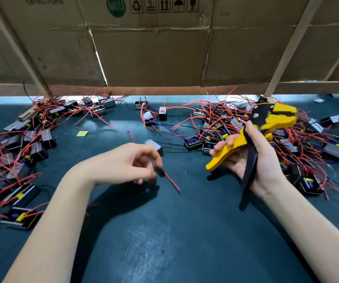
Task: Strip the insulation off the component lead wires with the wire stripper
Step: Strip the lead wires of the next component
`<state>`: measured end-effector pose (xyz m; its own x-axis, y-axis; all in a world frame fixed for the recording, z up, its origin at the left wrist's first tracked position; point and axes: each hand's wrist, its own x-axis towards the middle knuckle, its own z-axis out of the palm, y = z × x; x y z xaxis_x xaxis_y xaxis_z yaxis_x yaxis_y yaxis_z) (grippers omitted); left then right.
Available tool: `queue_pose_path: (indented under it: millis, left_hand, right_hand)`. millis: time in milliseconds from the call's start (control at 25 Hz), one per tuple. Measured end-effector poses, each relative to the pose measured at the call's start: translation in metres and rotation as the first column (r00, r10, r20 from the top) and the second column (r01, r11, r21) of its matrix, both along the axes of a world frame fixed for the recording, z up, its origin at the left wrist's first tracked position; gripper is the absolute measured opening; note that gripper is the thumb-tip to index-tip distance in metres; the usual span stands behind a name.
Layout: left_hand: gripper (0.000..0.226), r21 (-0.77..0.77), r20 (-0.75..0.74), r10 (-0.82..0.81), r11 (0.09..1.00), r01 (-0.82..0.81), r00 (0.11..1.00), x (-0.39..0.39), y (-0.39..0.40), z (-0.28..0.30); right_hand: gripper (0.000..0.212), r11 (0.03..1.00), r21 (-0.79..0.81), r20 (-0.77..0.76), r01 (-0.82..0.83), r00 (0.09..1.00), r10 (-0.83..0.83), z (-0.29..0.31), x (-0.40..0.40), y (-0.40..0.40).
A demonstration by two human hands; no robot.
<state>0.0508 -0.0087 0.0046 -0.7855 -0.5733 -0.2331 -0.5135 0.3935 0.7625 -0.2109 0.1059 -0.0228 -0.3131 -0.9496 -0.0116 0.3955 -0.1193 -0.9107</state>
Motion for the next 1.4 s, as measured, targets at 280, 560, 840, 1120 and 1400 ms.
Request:
queue_pose_path:
  millis: [280, 560, 840, 1120, 1400]
  left_hand:
    - [0.037, -0.226, -0.226, 0.585, 0.746, -0.626, 0.779, -0.005, -0.022, -0.023]
    - [0.039, -0.054, -0.443, 0.522, 0.796, -0.603, 0.729, -0.051, -0.01, -0.044]
    - [0.008, 0.151, -0.584, 0.58, 0.764, -0.627, 0.567, -0.032, -0.009, -0.027]
    - [0.018, -0.013, -0.667, 0.193, 0.963, -0.27, 0.72, -0.026, 0.008, -0.002]
    - [0.018, 0.059, -0.564, 0.141, 0.99, -0.131, 0.813, -0.044, 0.023, -0.016]
  right_hand:
    - [0.038, 0.992, -0.083, -0.412, 0.098, 0.903, -0.124, -0.001, 0.016, 0.005]
    - [0.042, 0.996, 0.044, -0.488, -0.08, 0.868, 0.091, -0.001, 0.016, 0.009]
    - [0.044, 0.995, -0.056, -0.603, -0.087, 0.797, 0.036, -0.001, 0.024, 0.01]
    - [0.048, 0.927, -0.169, -0.854, 0.336, 0.42, -0.308, -0.002, 0.007, 0.01]
    - [0.05, 0.829, -0.177, -0.978, 0.53, 0.002, -0.21, -0.004, 0.001, 0.006]
